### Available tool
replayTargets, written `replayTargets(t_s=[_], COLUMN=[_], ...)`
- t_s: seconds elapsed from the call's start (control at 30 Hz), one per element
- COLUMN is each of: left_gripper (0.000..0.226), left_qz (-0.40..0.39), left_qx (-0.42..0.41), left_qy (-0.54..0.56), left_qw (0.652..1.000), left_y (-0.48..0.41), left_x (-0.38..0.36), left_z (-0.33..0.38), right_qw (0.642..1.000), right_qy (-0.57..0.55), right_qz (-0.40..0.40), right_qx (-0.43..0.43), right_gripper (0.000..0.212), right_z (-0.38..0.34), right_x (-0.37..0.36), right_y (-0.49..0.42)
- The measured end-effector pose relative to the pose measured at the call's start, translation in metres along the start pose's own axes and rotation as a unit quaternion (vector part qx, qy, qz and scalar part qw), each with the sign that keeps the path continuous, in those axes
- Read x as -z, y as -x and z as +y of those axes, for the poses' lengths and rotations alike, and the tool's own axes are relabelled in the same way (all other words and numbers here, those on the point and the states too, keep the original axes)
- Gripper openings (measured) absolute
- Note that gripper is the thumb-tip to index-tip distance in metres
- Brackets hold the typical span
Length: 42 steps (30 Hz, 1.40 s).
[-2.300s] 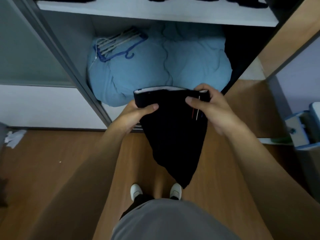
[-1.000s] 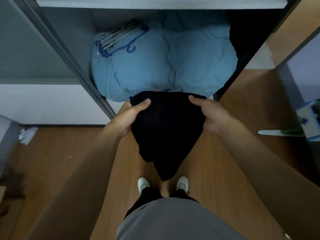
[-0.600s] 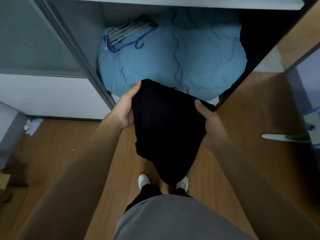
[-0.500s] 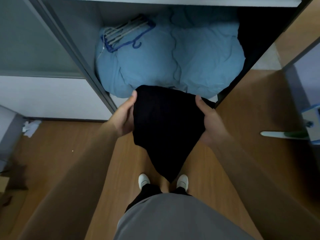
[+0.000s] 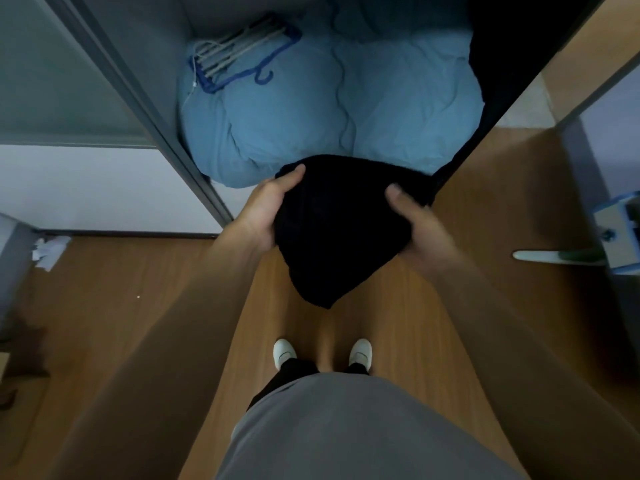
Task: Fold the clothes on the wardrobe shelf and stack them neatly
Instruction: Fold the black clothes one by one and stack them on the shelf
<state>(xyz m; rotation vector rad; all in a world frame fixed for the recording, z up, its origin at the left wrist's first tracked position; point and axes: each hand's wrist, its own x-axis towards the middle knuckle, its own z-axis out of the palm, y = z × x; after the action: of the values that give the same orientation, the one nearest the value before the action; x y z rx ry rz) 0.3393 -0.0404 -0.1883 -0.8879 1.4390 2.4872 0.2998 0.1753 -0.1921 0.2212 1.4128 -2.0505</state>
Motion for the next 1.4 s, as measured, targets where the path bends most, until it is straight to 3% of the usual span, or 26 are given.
replayTargets(t_s=[0.23,0.33,0.47,0.53,0.63,0.73,0.87,0.93,1.0,1.1,1.23,1.33,1.4], left_gripper=[0.021,0.041,0.051,0.036,0.020,0.025,0.036,0.040,0.041,0.036,0.035,0.041,0.044], left_qz=[0.096,0.009,-0.120,-0.092,-0.005,-0.013,-0.038,-0.068,-0.079,-0.045,0.016,0.005,-0.024], left_qx=[0.013,0.038,0.053,0.022,-0.015,0.031,0.028,0.026,0.052,0.017,0.005,0.010,0.015], left_qy=[-0.027,0.076,-0.032,-0.065,-0.057,0.020,0.121,0.106,0.018,-0.082,-0.029,0.039,0.089], left_qw=[0.995,0.996,0.991,0.993,0.998,0.999,0.992,0.992,0.995,0.995,0.999,0.999,0.996], left_y=[-0.006,0.000,0.008,0.007,0.000,-0.003,-0.006,-0.003,-0.002,-0.008,-0.015,-0.016,-0.016], left_x=[0.015,0.036,0.042,0.032,0.023,0.014,0.009,0.017,0.024,0.024,0.022,0.018,0.015], left_z=[0.005,-0.009,-0.028,-0.031,-0.025,-0.019,-0.017,-0.017,-0.015,-0.006,0.006,0.004,0.002], right_qw=[0.999,1.000,0.996,0.994,0.997,1.000,0.998,0.999,0.999,0.999,0.997,0.997,0.999], right_qy=[-0.003,-0.015,-0.028,-0.043,-0.074,0.010,0.051,0.042,0.035,0.012,-0.019,-0.029,-0.009], right_qz=[0.002,0.019,0.059,0.069,0.036,-0.024,0.000,0.010,0.012,0.042,0.072,0.073,0.033], right_qx=[0.044,0.016,-0.060,-0.071,-0.012,0.012,0.025,0.025,0.013,-0.014,-0.019,-0.017,-0.003], right_gripper=[0.032,0.022,0.026,0.028,0.036,0.032,0.034,0.033,0.031,0.025,0.019,0.022,0.020], right_z=[0.016,0.009,-0.001,-0.008,-0.023,-0.018,-0.004,-0.004,-0.009,-0.020,-0.028,-0.024,-0.020], right_x=[-0.004,-0.008,-0.008,-0.005,0.010,0.012,0.002,-0.002,-0.006,-0.010,-0.005,-0.002,0.000], right_y=[0.003,-0.002,-0.010,-0.012,-0.012,-0.007,-0.003,-0.003,-0.005,-0.011,-0.018,-0.020,-0.018])
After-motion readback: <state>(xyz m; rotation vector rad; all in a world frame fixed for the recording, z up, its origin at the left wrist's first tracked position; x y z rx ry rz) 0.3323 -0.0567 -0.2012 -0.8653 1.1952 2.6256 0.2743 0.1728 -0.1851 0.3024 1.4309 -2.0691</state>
